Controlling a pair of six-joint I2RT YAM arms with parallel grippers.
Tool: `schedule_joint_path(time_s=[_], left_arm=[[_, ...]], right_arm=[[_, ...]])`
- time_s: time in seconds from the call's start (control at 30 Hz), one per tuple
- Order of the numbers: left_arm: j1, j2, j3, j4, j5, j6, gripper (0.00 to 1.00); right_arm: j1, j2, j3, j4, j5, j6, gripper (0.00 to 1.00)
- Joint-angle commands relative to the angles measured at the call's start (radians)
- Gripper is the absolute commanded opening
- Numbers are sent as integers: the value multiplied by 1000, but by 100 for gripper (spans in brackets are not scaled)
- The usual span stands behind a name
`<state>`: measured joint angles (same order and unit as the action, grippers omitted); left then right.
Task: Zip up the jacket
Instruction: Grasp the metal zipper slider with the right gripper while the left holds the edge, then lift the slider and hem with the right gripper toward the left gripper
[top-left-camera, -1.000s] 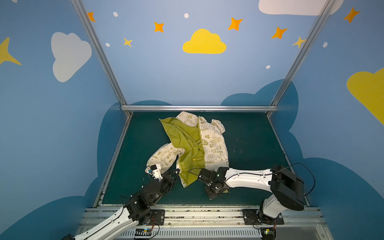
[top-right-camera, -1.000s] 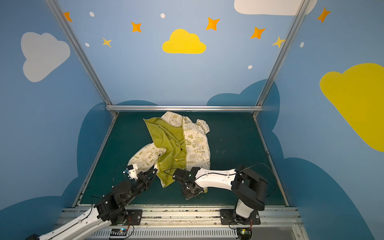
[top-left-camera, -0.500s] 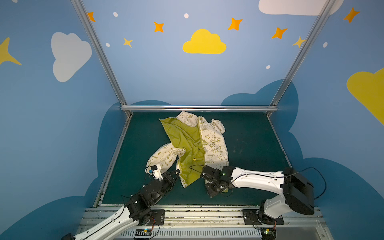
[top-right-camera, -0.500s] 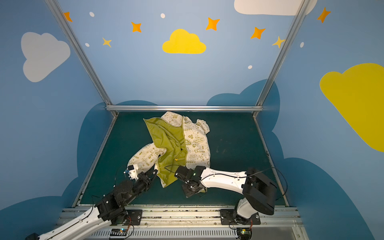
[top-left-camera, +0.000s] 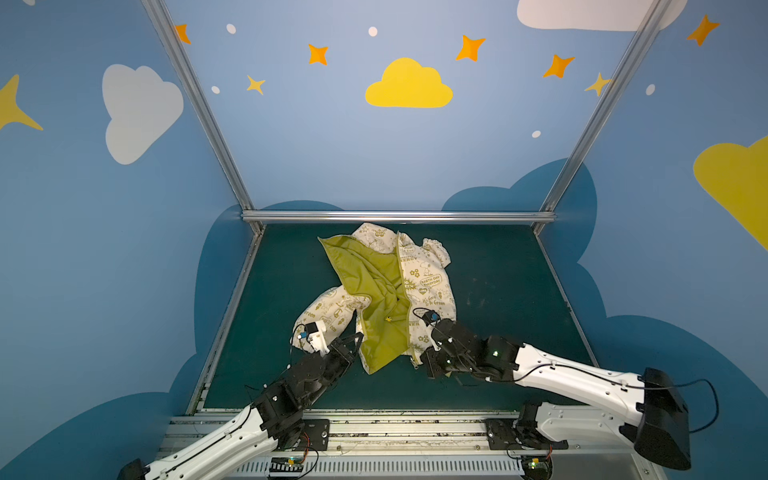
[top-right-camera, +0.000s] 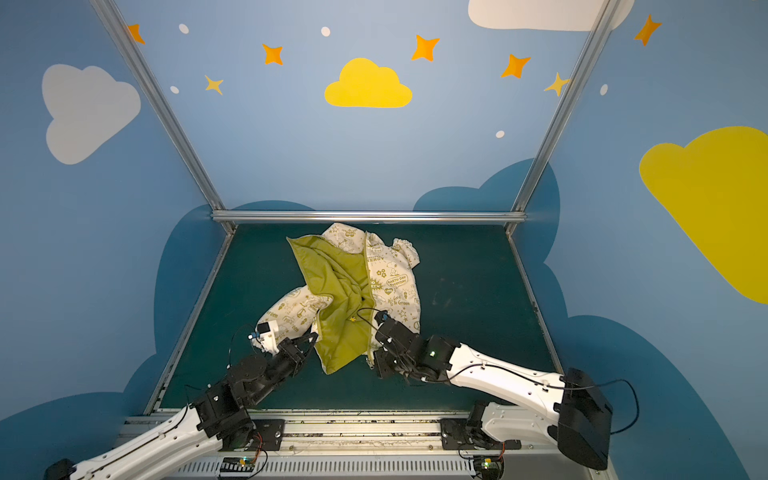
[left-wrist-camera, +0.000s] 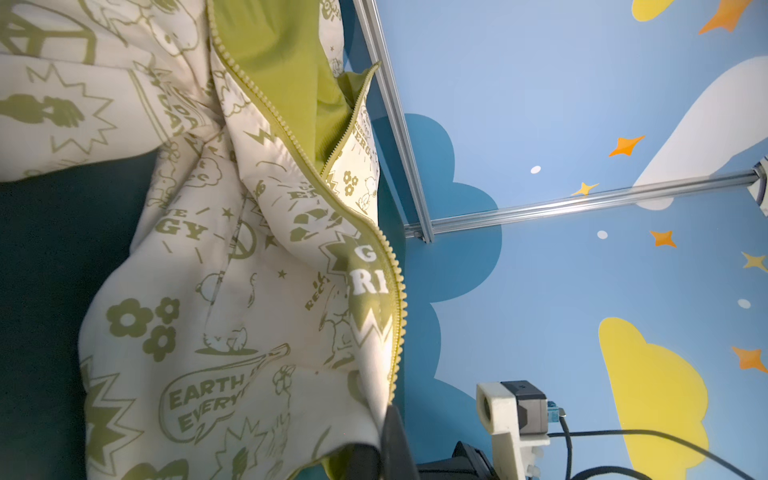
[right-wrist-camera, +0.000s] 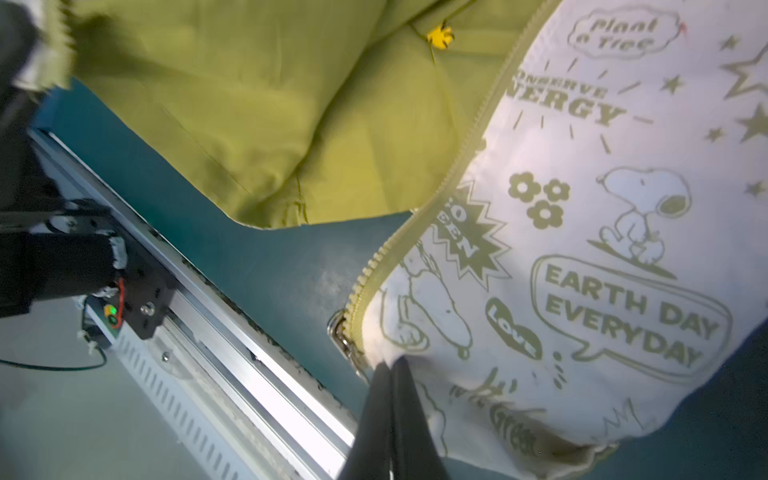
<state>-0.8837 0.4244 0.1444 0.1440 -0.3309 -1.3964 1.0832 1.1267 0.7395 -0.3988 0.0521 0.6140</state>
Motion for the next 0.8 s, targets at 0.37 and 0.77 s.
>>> schedule_joint_path(time_s=[0.37, 0.77], left_arm=[[3, 74, 53, 150, -27, 114, 3], [4, 59, 59, 163, -67, 169, 3]], right_arm=[[-101, -135, -127, 389, -96, -60, 0], [-127, -150, -170, 567, -134, -76, 0]])
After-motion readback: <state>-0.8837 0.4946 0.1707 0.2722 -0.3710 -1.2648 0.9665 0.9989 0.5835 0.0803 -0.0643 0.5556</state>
